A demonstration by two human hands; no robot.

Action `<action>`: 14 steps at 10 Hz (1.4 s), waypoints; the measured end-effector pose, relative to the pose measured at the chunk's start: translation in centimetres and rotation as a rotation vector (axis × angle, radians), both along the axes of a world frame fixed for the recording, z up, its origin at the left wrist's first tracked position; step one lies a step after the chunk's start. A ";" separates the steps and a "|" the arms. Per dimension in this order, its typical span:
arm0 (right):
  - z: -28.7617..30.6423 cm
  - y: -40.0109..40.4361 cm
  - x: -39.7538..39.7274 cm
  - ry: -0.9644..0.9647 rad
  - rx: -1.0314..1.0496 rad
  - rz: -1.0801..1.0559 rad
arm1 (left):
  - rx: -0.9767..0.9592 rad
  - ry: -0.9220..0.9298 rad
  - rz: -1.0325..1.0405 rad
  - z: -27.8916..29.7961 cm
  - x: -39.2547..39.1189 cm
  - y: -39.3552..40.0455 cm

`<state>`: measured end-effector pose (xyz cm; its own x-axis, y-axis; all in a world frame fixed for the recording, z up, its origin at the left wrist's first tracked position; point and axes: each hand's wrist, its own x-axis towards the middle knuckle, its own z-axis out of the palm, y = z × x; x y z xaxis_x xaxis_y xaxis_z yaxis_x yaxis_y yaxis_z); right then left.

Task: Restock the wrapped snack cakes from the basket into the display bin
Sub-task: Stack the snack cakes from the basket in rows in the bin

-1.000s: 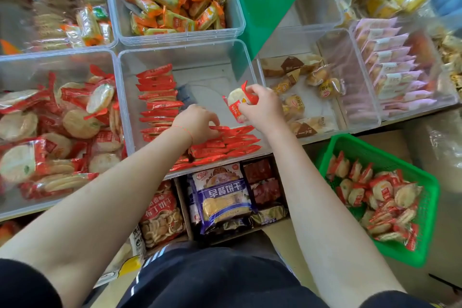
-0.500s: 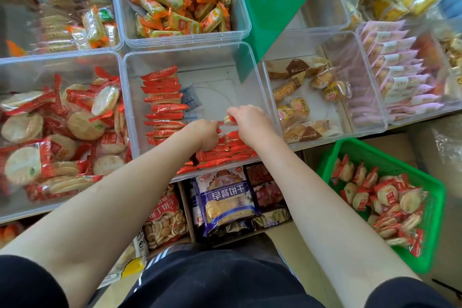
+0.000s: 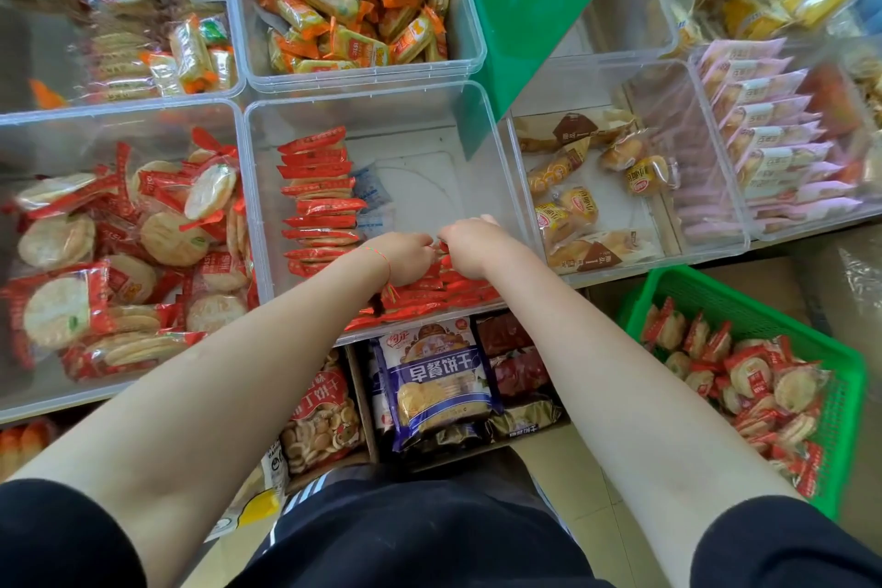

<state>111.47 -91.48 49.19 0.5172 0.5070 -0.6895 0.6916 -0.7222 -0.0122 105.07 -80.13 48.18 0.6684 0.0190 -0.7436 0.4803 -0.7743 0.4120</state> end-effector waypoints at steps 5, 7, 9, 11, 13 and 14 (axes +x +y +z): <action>3.5 -5.4 -0.4 -0.303 0.962 -0.574 | 0.132 -0.509 0.179 3.8 1.8 -2.2; 2.7 -14.3 -1.3 -0.481 0.980 -0.989 | 0.035 -0.746 -0.029 6.3 3.6 -12.3; -2.2 -30.0 -4.4 -0.384 0.740 -1.381 | -0.211 -0.572 -0.453 3.9 5.0 -27.6; -8.4 -42.2 -7.8 -0.150 0.528 -1.678 | -0.188 -0.296 -0.673 -2.2 5.1 -40.3; -14.0 -46.8 -7.2 -0.178 0.393 -1.600 | -0.072 -0.065 -0.620 -7.3 5.9 -44.7; -16.2 -47.2 -6.7 -0.082 0.290 -1.459 | -0.022 0.044 -0.441 -8.6 6.4 -45.5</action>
<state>104.76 -138.72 33.01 0.7085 -0.3678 -0.6022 -0.6150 -0.7404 -0.2713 111.44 -125.64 39.60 0.5771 -0.2768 -0.7683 0.1236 -0.9004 0.4172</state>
